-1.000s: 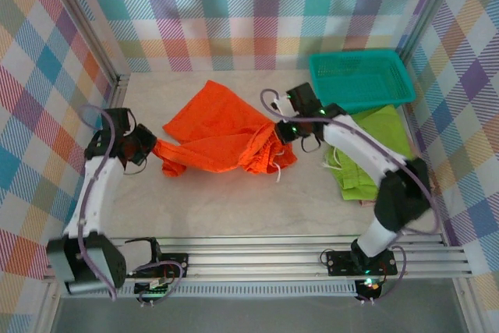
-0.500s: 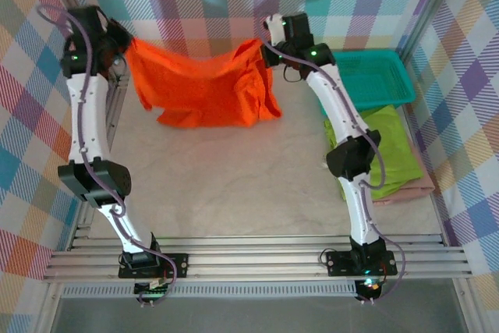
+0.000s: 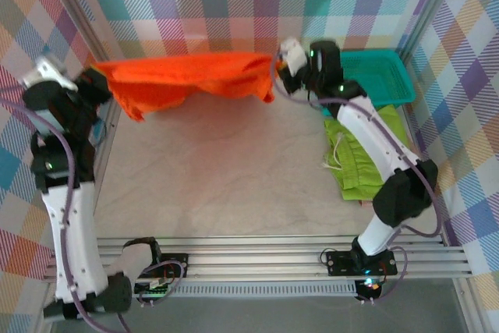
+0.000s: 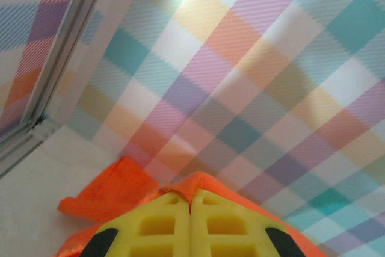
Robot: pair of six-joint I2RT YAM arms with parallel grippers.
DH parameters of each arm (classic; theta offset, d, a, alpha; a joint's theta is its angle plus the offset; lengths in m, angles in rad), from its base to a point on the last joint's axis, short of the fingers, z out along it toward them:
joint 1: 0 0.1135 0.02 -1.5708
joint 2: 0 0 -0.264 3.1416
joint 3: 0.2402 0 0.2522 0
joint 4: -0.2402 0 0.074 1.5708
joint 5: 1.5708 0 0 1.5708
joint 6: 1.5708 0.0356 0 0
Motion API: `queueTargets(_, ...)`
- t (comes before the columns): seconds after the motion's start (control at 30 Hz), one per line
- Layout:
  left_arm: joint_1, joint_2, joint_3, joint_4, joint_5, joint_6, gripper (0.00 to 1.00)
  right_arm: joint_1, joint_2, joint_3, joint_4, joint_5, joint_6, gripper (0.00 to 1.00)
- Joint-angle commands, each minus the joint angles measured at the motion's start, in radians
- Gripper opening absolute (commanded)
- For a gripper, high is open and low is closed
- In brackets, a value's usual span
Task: Fold and stack the shorts
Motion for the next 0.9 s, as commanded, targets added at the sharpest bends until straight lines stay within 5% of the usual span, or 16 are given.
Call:
queueTargets(0.0, 0.005, -0.085, -0.250, 0.065, 0.038, -0.044, 0.00, 0.039, -0.131, -0.267, 0.148, -0.032, -0.163, 0.04)
queueTargets(0.17, -0.014, -0.237, -0.505, 0.004, -0.010, -0.120, 0.00, 0.171, -0.279, -0.505, 0.015, -0.026, -0.159, 0.12)
queueTargets(0.33, -0.016, -0.280, -0.556, -0.148, -0.094, -0.117, 0.00, 0.353, -0.375, -0.651, -0.106, -0.023, -0.067, 0.23)
queueTargets(0.53, -0.015, -0.321, -0.653, -0.158, -0.082, -0.135, 0.08, 0.438, -0.411, -0.668, -0.284, -0.167, 0.029, 0.67)
queueTargets(0.6, -0.015, -0.337, -0.669, -0.146, -0.081, -0.138, 0.11, 0.433, -0.471, -0.678, -0.208, -0.222, 0.138, 0.98)
queueTargets(0.73, -0.015, -0.333, -0.670, -0.132, -0.076, -0.131, 0.11, 0.380, -0.466, -0.688, 0.060, -0.271, 0.534, 0.99)
queueTargets(0.87, -0.015, -0.319, -0.675, -0.118, -0.067, -0.134, 0.11, 0.310, -0.170, -0.480, -0.055, -0.289, 0.821, 0.99)
